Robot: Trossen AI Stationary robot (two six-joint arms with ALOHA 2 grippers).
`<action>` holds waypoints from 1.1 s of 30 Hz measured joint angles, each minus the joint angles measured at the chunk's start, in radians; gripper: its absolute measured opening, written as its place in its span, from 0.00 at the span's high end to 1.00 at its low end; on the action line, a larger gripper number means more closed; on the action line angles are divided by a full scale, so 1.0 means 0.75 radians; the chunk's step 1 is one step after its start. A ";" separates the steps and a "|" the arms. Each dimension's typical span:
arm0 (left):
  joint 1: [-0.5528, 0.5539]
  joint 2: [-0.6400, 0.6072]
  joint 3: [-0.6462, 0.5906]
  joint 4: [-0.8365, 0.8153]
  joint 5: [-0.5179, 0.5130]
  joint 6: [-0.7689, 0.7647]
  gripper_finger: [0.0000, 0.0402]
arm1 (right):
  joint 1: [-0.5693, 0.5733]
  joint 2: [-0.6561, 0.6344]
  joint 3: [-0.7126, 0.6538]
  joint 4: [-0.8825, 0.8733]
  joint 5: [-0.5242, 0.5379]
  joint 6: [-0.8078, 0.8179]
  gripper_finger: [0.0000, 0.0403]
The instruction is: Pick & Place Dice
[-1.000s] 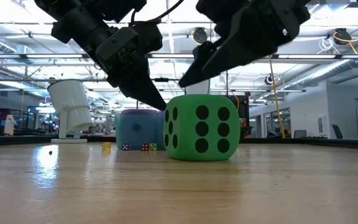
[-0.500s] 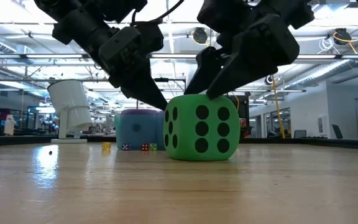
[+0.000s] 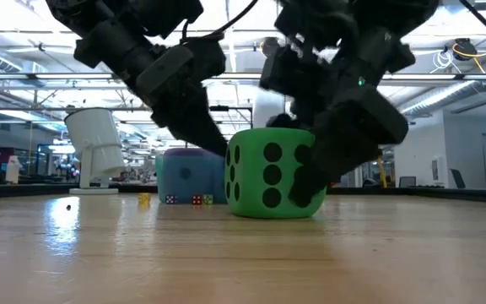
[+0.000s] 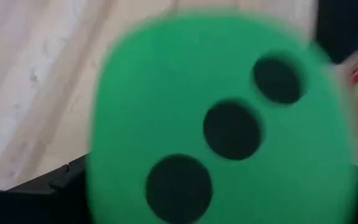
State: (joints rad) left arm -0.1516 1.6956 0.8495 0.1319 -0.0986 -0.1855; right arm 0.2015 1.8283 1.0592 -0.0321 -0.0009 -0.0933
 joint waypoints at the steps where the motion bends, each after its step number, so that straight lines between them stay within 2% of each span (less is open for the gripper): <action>1: 0.000 0.004 0.004 0.008 -0.001 0.001 0.96 | -0.005 0.011 0.000 0.004 -0.003 0.001 0.01; 6: 0.001 0.005 0.002 0.000 -0.009 0.011 0.99 | -0.004 0.021 0.001 0.036 0.006 -0.069 0.01; 10: 0.001 0.005 0.001 0.001 -0.008 0.022 0.97 | 0.008 -0.027 0.001 0.121 0.014 -0.076 0.01; 24: 0.001 0.005 0.002 -0.007 -0.007 0.011 0.97 | 0.007 -0.049 0.003 0.158 -0.008 -0.005 0.02; 28: 0.001 0.004 0.002 -0.005 -0.006 0.011 0.95 | 0.006 -0.049 0.003 0.161 -0.075 0.000 0.02; 33: 0.001 0.004 0.002 -0.002 -0.006 0.010 0.98 | -0.002 -0.026 0.003 0.170 -0.123 0.006 0.02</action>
State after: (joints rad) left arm -0.1509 1.6989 0.8509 0.1303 -0.1032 -0.1780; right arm 0.1996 1.8091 1.0611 0.0953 -0.0928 -0.0892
